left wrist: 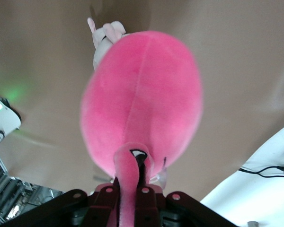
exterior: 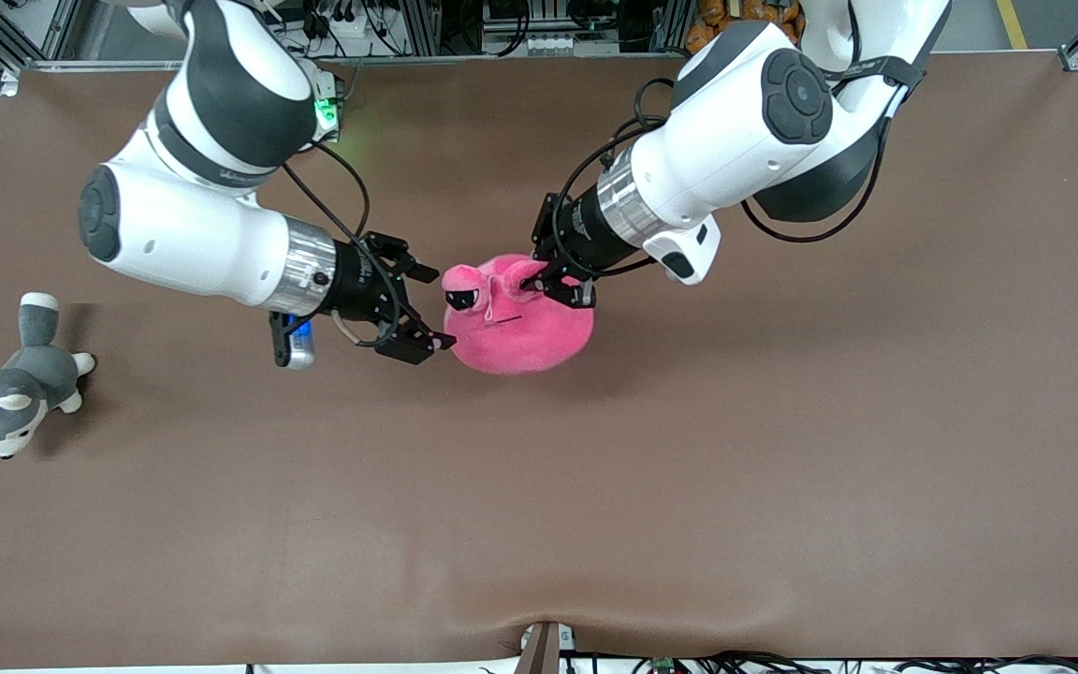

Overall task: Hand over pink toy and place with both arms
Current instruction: 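Grasp the pink toy's head with the right gripper beside the left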

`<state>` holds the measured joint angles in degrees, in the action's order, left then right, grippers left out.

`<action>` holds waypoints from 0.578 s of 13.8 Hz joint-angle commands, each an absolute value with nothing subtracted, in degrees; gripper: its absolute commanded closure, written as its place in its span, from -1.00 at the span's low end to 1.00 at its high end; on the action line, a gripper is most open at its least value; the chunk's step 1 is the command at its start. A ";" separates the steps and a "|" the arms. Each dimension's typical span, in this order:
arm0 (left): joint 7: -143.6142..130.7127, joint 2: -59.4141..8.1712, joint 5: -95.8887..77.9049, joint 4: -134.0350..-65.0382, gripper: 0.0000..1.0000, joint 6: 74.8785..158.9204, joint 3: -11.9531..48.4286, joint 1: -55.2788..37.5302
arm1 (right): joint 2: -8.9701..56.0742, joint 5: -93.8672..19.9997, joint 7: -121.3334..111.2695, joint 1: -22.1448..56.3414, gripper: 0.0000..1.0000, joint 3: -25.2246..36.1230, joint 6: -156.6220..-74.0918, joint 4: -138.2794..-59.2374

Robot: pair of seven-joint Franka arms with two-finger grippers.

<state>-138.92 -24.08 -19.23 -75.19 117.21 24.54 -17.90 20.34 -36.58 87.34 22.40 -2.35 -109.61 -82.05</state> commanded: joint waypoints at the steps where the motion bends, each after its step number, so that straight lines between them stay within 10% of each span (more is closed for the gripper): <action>1: -141.24 -24.17 -18.55 -74.35 1.00 118.12 24.52 -18.72 | 21.27 -37.62 90.26 23.81 -1.00 -1.85 -111.27 -80.77; 8: -143.44 -24.17 -18.55 -74.44 1.00 118.21 24.52 -19.60 | 21.62 -37.71 90.26 24.70 -1.00 -1.85 -111.18 -80.77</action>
<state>-141.62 -24.09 -19.23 -75.19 117.55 24.63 -18.74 20.68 -36.85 89.34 23.82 -2.36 -111.27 -82.02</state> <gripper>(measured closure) 0.894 0.000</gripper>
